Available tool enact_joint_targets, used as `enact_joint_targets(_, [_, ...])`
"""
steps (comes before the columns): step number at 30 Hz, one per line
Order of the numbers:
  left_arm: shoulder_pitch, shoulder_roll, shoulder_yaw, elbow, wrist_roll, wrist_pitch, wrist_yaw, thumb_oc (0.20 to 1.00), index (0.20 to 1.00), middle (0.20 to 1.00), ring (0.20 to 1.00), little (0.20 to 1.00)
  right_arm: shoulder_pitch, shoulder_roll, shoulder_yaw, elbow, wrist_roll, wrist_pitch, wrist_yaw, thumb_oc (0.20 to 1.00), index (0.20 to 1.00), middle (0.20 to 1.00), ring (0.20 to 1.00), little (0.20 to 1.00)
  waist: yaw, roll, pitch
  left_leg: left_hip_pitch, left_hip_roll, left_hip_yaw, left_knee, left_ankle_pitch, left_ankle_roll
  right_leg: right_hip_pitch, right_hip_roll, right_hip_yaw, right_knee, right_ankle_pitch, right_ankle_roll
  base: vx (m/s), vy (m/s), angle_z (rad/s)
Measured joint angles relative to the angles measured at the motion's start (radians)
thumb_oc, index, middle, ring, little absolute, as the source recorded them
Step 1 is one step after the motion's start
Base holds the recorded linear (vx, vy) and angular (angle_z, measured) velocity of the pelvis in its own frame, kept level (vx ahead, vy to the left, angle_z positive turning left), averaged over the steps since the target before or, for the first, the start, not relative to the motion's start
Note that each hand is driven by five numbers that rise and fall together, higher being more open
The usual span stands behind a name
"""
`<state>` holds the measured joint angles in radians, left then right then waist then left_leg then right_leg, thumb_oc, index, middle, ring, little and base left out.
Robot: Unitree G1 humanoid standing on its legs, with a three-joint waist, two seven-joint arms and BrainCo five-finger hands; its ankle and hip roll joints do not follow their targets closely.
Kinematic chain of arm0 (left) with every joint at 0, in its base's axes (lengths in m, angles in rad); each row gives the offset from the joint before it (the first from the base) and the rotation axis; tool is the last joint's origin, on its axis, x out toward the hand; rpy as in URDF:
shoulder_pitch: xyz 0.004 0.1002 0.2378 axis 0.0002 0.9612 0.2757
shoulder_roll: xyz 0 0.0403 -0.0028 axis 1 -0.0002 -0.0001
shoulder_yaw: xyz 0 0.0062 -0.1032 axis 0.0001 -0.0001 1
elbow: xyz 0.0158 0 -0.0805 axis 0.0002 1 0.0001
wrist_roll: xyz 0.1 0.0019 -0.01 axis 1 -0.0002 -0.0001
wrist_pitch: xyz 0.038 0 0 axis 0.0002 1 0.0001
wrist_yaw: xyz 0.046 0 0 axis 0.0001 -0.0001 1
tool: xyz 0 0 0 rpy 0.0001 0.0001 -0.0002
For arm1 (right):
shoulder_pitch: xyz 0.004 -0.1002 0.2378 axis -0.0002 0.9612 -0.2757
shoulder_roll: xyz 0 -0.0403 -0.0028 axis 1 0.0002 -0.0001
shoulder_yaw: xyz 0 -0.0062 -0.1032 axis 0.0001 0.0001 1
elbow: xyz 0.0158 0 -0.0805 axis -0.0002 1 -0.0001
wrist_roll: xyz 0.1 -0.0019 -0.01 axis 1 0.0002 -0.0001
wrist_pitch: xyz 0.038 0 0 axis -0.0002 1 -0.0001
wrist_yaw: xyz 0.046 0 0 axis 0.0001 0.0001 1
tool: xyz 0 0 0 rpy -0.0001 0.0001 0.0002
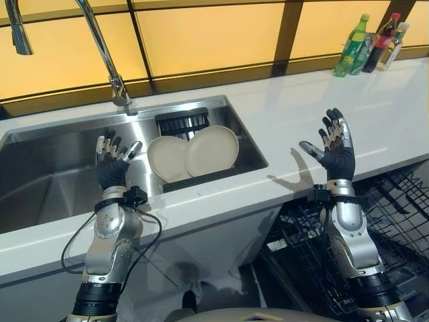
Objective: Pick up plates and place into dishwasher.
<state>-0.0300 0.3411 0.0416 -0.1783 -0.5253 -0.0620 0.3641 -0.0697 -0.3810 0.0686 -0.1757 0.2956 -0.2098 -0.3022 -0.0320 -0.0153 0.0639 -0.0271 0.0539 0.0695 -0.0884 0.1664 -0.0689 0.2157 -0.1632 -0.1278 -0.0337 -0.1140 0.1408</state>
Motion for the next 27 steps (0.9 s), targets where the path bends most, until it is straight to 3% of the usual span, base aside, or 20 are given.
enact_joint_targets(18, [0.000,0.004,0.001,-0.001,0.009,0.000,-0.026,1.000,1.000,1.000,1.000,1.000,0.007,-0.022,0.004,0.000,0.000,0.004,0.009,1.000,1.000,1.000,1.000,1.000,-0.002,0.000,0.000,0.001,0.011,0.001,0.000,0.001,-0.004,0.004,0.008,0.007,-0.008,0.003,-0.003,0.00,-0.045,0.00])
enact_joint_targets(27, [-0.007,0.070,0.001,0.003,0.082,0.008,-0.072,1.000,1.000,1.000,1.000,1.000,0.007,-0.053,0.004,0.000,0.001,0.040,0.010,1.000,1.000,1.000,1.000,1.000,-0.006,0.004,0.002,0.002,0.030,-0.002,0.001,0.008,-0.017,0.005,0.034,0.016,-0.017,0.009,-0.017,-0.01,-0.058,-0.01])
